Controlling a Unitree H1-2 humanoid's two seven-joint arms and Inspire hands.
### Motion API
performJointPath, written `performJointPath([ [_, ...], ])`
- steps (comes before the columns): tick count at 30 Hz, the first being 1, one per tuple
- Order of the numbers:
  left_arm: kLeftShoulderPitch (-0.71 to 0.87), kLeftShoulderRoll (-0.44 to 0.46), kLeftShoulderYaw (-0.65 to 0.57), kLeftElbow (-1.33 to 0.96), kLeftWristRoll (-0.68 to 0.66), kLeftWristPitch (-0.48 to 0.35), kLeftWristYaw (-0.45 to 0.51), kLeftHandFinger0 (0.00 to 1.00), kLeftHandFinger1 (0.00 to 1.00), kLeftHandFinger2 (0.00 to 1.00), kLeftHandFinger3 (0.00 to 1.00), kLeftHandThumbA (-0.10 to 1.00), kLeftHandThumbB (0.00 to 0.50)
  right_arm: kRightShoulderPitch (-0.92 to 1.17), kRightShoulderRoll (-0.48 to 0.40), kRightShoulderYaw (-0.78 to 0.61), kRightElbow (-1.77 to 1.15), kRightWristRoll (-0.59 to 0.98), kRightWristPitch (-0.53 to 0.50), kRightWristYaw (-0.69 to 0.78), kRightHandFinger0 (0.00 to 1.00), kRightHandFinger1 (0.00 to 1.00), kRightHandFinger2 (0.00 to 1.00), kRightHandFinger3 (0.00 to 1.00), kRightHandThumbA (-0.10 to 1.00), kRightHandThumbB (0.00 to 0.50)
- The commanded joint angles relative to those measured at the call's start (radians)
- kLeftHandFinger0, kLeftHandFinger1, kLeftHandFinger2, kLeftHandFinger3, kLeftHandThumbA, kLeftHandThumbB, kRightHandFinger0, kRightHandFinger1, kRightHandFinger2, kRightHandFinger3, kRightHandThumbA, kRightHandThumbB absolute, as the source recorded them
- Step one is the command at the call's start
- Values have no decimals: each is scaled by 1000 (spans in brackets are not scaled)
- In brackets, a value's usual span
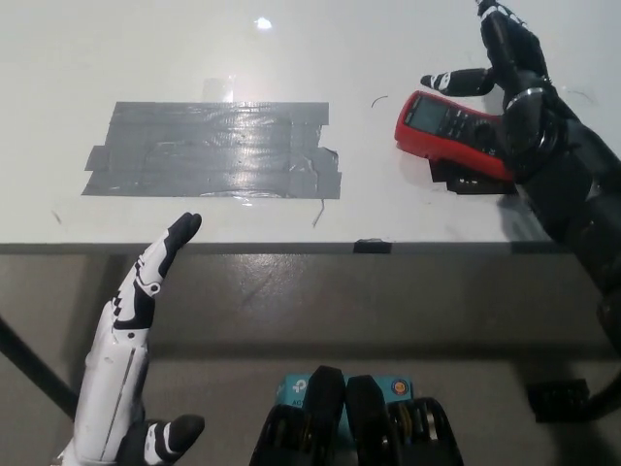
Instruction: The robot first picks the multimeter with right hand and then unfolds the black stand on the back of it using left hand
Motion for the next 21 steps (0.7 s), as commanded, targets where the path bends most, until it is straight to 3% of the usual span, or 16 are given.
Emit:
performJointPath([
  [1, 0, -7, 6, -13, -9, -41, 26, 1000, 1000, 1000, 1000, 1000, 311, -45, -38, -40, -75, -28, 1, 73, 1000, 1000, 1000, 1000, 968, 401],
  [4, -1, -8, 9, -10, -2, -46, 28, 1000, 1000, 1000, 1000, 1000, 308, -21, -67, -78, -197, -25, 16, 91, 1000, 1000, 1000, 1000, 989, 366],
  [6, -2, -8, 9, -10, -2, -41, 25, 1000, 1000, 1000, 1000, 1000, 309, 19, -93, -131, -363, -4, 58, 120, 1000, 1000, 1000, 1000, 1000, 392],
  [7, -2, -7, 10, -11, -1, -37, 23, 1000, 1000, 1000, 1000, 1000, 310, 32, -101, -144, -417, -1, 71, 124, 1000, 1000, 1000, 1000, 1000, 478],
  [8, -16, -4, 10, -6, -7, -33, 21, 1000, 1000, 1000, 1000, 1000, 313, 71, -122, -191, -591, 20, 93, 132, 1000, 1000, 1000, 1000, 1000, 398],
  [10, -36, -2, 16, 0, 2, -25, 20, 1000, 1000, 1000, 1000, 1000, 321, 120, -148, -233, -805, 36, 113, 155, 1000, 1000, 1000, 1000, 1000, 425],
  [17, -116, 8, 14, 74, -64, 57, -6, 1000, 1000, 1000, 1000, 1000, 333, 354, -215, -350, -1603, 120, 273, 225, 1000, 1000, 1000, 1000, 1000, 352],
  [20, -139, 16, 18, 123, -85, 113, -24, 1000, 1000, 1000, 1000, 1000, 357, 484, -229, -385, -1841, 176, 298, 216, 1000, 1000, 1000, 1000, 1000, 344],
  [21, -151, 31, 22, 162, -93, 127, -35, 1000, 1000, 1000, 1000, 1000, 344, 556, -224, -399, -1928, 205, 301, 196, 1000, 1000, 1000, 1000, 1000, 329],
])
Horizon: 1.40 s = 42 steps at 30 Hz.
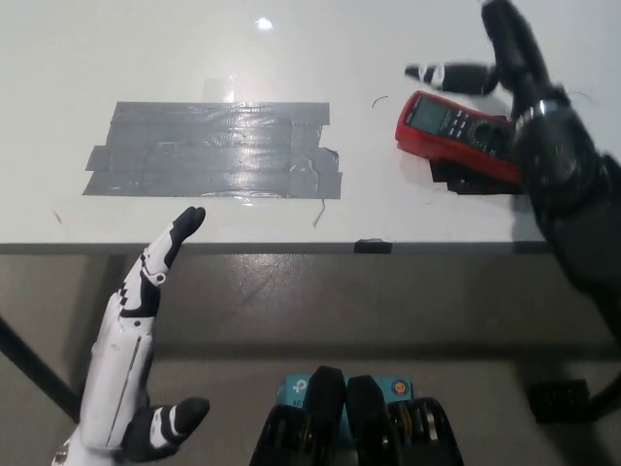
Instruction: The robot first picks the multimeter with right hand and then unfolds the black stand on the back of it using left hand
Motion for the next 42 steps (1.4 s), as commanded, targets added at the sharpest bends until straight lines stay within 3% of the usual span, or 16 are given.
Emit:
performJointPath([
  [1, -119, 30, 20, 115, -94, 121, -34, 1000, 1000, 1000, 1000, 1000, 344, 236, -162, -229, -1211, 199, 223, 106, 1000, 1000, 1000, 1000, 1000, 329],
  [6, -153, 67, 44, 295, -71, 86, -17, 1000, 1000, 1000, 1000, 1000, 230, 475, -96, -218, -1270, 170, 85, 39, 1000, 1000, 1000, 1000, 940, 242],
  [11, -169, 80, 58, 433, -86, 57, 3, 1000, 1000, 1000, 1000, 1000, 214, 613, -37, -204, -1175, 175, -3, 10, 1000, 1000, 1000, 1000, 972, 231],
  [13, -169, 81, 61, 458, -78, 61, 10, 1000, 1000, 1000, 1000, 1000, 220, 646, -19, -198, -1093, 159, -48, 4, 1000, 1000, 1000, 1000, 979, 189],
  [15, -168, 82, 60, 481, -76, 53, 13, 1000, 1000, 1000, 1000, 1000, 211, 661, -1, -197, -1023, 197, -71, 10, 1000, 1000, 1000, 1000, 887, 130],
  [18, -168, 85, 57, 511, -84, 46, 12, 1000, 1000, 1000, 1000, 1000, 211, 671, 38, -206, -922, 224, -114, 4, 1000, 1000, 1000, 1000, 909, 127],
  [20, -182, 87, 61, 528, -92, 46, 12, 1000, 1000, 1000, 1000, 1000, 215, 654, 58, -217, -847, 256, -125, 26, 1000, 1000, 1000, 1000, 972, 168],
  [23, -194, 92, 63, 552, -96, 41, 10, 1000, 1000, 1000, 1000, 1000, 226, 640, 87, -240, -767, 291, -165, 59, 1000, 1000, 1000, 1000, 953, 155],
  [27, -198, 91, 63, 574, -136, 69, -13, 1000, 1000, 1000, 1000, 1000, 253, 641, 139, -292, -681, 429, -126, 123, 1000, 1000, 1000, 1000, 910, 196],
  [30, -171, 91, 59, 577, -151, 92, -25, 1000, 1000, 1000, 1000, 1000, 258, 658, 159, -297, -615, 417, -163, 149, 1000, 1000, 1000, 1000, 933, 145],
  [33, -152, 94, 58, 575, -160, 93, -27, 1000, 1000, 1000, 1000, 1000, 236, 674, 165, -279, -585, 381, -159, 174, 1000, 1000, 1000, 1000, 925, 139],
  [42, -24, 91, 38, 528, -171, 91, -38, 1000, 1000, 1000, 1000, 1000, 246, 805, 165, -255, -622, 332, -143, 218, 1000, 1000, 1000, 1000, 921, 105],
])
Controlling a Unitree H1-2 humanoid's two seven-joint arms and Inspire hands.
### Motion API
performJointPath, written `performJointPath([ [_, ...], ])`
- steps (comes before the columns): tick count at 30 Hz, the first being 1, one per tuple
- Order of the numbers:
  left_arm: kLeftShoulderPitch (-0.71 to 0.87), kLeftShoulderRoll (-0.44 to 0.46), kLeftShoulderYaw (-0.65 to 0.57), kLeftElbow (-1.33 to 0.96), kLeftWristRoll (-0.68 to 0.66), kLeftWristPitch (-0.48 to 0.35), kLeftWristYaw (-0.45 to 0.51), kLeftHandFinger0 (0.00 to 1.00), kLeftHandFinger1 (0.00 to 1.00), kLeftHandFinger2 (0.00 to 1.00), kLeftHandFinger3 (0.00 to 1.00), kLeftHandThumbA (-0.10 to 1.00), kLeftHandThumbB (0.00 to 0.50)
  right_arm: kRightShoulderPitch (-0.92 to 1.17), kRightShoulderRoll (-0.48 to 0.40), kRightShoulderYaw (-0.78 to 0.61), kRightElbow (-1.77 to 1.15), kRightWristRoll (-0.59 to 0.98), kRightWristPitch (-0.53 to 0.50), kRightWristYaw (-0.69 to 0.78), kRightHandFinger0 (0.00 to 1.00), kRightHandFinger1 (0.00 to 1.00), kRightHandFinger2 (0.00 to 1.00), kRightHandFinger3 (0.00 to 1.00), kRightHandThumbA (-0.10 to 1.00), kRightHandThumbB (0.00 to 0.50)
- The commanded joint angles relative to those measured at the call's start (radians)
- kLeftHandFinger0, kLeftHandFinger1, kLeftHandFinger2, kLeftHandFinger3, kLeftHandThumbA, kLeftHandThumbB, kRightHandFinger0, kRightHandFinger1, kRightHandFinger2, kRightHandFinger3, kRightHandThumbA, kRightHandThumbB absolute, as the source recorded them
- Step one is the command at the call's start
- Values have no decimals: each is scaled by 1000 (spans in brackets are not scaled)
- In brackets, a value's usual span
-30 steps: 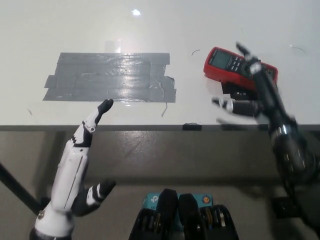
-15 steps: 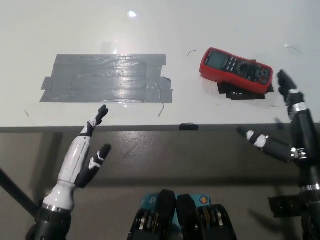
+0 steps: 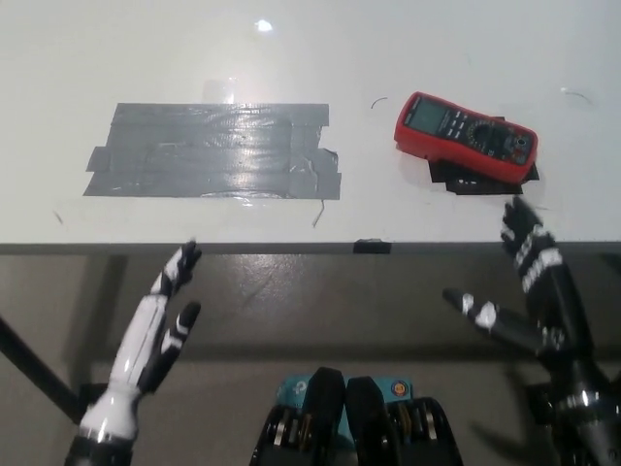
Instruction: The robot first picks the multimeter with right hand and then unfolds the black stand on the back of it using left hand
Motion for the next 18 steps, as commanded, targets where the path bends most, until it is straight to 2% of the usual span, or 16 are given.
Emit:
performJointPath([
  [1, 30, 13, -11, -47, -33, 7, -13, 1000, 1000, 1000, 1000, 1000, 254, 26, -1, 2, -32, 1, -50, 52, 1000, 1000, 1000, 1000, 917, 99],
  [6, 69, 23, -14, -84, -22, 37, -21, 1000, 1000, 1000, 1000, 1000, 261, 57, 8, 4, -38, -9, -45, 61, 1000, 1000, 1000, 1000, 907, 111],
  [14, 69, 24, -13, -75, -30, 35, -22, 1000, 1000, 1000, 1000, 1000, 268, 56, 2, 3, -37, -25, -16, 74, 1000, 1000, 1000, 1000, 923, 130],
  [18, 62, 23, -12, -75, -29, 36, -19, 1000, 1000, 1000, 1000, 1000, 246, 49, -3, 5, -39, -35, -8, 82, 1000, 1000, 1000, 1000, 930, 122],
])
